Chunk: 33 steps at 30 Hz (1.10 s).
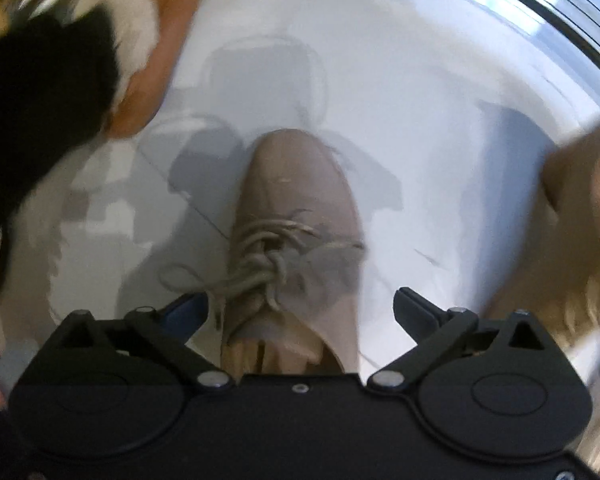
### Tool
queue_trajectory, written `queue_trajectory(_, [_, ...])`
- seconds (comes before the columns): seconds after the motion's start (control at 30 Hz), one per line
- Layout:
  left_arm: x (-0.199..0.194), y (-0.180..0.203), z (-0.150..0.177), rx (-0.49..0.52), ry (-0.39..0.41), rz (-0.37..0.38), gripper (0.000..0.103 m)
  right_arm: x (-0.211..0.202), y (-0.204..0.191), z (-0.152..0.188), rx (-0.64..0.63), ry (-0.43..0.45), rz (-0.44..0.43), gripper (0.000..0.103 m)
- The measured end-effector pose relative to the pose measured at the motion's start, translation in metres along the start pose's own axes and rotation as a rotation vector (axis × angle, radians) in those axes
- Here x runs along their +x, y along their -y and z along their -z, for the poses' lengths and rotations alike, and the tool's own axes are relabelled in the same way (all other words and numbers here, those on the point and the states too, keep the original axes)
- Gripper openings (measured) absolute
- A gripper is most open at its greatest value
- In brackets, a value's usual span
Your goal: Organize scattered shoes
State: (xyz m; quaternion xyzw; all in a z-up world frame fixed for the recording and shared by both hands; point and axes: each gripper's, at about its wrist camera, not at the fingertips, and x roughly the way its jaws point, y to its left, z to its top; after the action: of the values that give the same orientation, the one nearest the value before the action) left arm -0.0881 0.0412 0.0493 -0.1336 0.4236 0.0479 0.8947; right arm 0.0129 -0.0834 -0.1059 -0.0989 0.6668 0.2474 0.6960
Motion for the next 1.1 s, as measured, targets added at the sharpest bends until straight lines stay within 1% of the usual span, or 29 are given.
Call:
queue_trajectory(0.03, [0.0,-0.001,0.0,0.006,0.002,-0.015,0.103,-0.006,0.006,0.005,0.047,0.002,-0.016,0.103])
queue_trajectory(0.07, [0.0,-0.001,0.0,0.005,0.0,-0.021,0.103,-0.013,0.016,0.012,0.123,-0.006,-0.053,0.103])
queue_trajectory(0.13, [-0.001,-0.006,0.0,-0.026,-0.007,-0.005,0.102,-0.027,0.043,0.033,0.345,-0.006,-0.14,0.103])
queue_trajectory(0.2, [-0.002,-0.007,0.0,-0.016,0.0,-0.004,0.102,-0.031,0.06,0.045,0.508,0.002,-0.2,0.103])
queue_trajectory(0.23, [-0.004,-0.007,0.0,-0.002,0.009,-0.01,0.102,-0.035,0.071,0.056,0.621,0.019,-0.234,0.103])
queue_trajectory(0.27, [-0.005,-0.007,0.0,0.004,0.016,-0.014,0.102,-0.039,0.083,0.072,0.76,0.043,-0.273,0.103])
queue_trajectory(0.33, [-0.007,-0.009,-0.001,0.0,0.027,-0.021,0.102,-0.049,0.101,0.111,1.043,0.102,-0.361,0.103])
queue_trajectory(0.37, [-0.008,-0.01,-0.001,-0.004,0.03,-0.023,0.102,-0.051,0.102,0.139,1.221,0.143,-0.448,0.103])
queue_trajectory(0.4, [-0.009,-0.011,-0.002,-0.013,0.034,-0.026,0.102,-0.053,0.099,0.171,1.419,0.187,-0.559,0.103])
queue_trajectory(0.43, [-0.011,-0.012,-0.004,-0.022,0.046,-0.03,0.102,-0.05,0.095,0.193,1.563,0.216,-0.665,0.103])
queue_trajectory(0.47, [-0.014,-0.012,-0.005,-0.021,0.067,-0.038,0.102,-0.043,0.088,0.204,1.652,0.225,-0.757,0.103])
queue_trajectory(0.5, [-0.017,-0.011,-0.006,-0.019,0.09,-0.045,0.102,-0.034,0.08,0.21,1.723,0.219,-0.825,0.103])
queue_trajectory(0.53, [-0.019,-0.009,-0.008,-0.01,0.117,-0.054,0.102,-0.024,0.072,0.212,1.784,0.2,-0.87,0.103])
queue_trajectory(0.57, [-0.022,-0.008,-0.008,0.002,0.139,-0.061,0.102,-0.012,0.065,0.21,1.832,0.181,-0.896,0.103])
queue_trajectory(0.63, [-0.026,-0.007,-0.009,0.022,0.171,-0.073,0.103,0.007,0.055,0.204,1.898,0.155,-0.923,0.103])
queue_trajectory(0.7, [-0.027,-0.008,-0.009,0.036,0.19,-0.083,0.102,0.022,0.045,0.193,1.941,0.14,-0.913,0.103])
queue_trajectory(0.73, [-0.028,-0.009,-0.009,0.043,0.199,-0.089,0.102,0.028,0.041,0.187,1.956,0.154,-0.903,0.103])
queue_trajectory(0.8, [-0.025,-0.013,-0.01,0.024,0.181,-0.096,0.103,0.036,0.038,0.178,1.988,0.192,-0.871,0.103])
queue_trajectory(0.87, [-0.022,-0.016,-0.012,0.004,0.161,-0.1,0.102,0.04,0.038,0.17,2.025,0.215,-0.819,0.103])
queue_trajectory(0.93, [-0.018,-0.017,-0.012,-0.007,0.135,-0.087,0.102,0.044,0.036,0.166,2.032,0.235,-0.788,0.103])
queue_trajectory(1.1, [-0.016,-0.012,-0.01,0.017,0.103,-0.05,0.102,0.052,0.032,0.17,2.094,0.262,-0.69,0.103])
